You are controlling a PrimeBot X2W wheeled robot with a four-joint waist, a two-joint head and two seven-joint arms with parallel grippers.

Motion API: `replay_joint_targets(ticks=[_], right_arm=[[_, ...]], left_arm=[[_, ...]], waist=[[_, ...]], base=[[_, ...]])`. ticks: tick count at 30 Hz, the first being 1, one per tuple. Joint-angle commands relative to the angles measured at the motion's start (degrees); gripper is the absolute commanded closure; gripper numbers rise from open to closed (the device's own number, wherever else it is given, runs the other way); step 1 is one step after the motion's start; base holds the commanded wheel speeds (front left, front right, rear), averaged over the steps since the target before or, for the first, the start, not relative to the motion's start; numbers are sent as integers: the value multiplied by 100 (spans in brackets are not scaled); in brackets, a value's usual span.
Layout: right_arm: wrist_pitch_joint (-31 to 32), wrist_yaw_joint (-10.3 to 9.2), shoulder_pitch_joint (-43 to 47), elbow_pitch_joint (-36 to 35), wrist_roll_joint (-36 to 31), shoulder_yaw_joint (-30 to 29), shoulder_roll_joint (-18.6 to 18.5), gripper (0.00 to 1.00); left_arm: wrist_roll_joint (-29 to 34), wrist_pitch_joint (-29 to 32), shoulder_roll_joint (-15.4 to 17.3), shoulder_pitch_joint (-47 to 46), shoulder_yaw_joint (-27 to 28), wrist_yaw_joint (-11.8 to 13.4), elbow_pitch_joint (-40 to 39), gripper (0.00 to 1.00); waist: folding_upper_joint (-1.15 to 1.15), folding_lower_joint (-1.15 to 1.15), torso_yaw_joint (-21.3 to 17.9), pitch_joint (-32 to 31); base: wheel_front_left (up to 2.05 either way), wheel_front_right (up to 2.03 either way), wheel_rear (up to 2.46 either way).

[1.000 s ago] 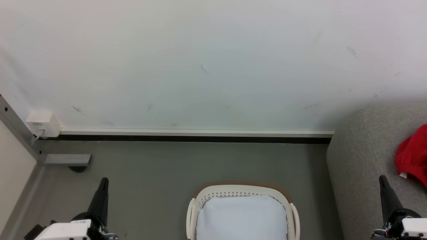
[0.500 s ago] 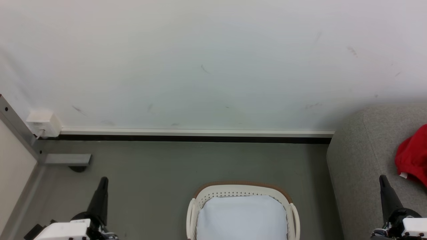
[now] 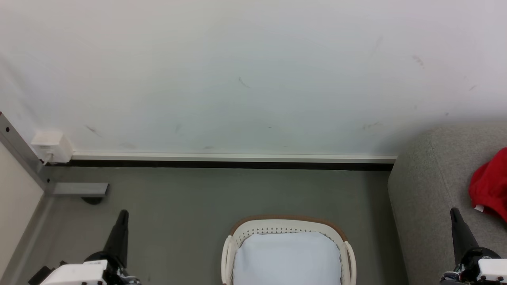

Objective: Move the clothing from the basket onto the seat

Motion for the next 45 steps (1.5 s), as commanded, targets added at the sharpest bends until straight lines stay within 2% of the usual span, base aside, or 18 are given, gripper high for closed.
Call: replay_joint_targets(ticks=[1, 45], right_arm=[[13, -12, -28, 5, 9, -24, 2, 100], [15, -12, -28, 4, 5, -26, 3, 100]], left_arm=[[-77, 31, 11, -35, 14, -18, -23, 100], [-76, 31, 11, -35, 14, -18, -23, 100]], waist=[[0, 0, 0, 0], [0, 0, 0, 0]], base=[[0, 0, 0], [0, 0, 0]])
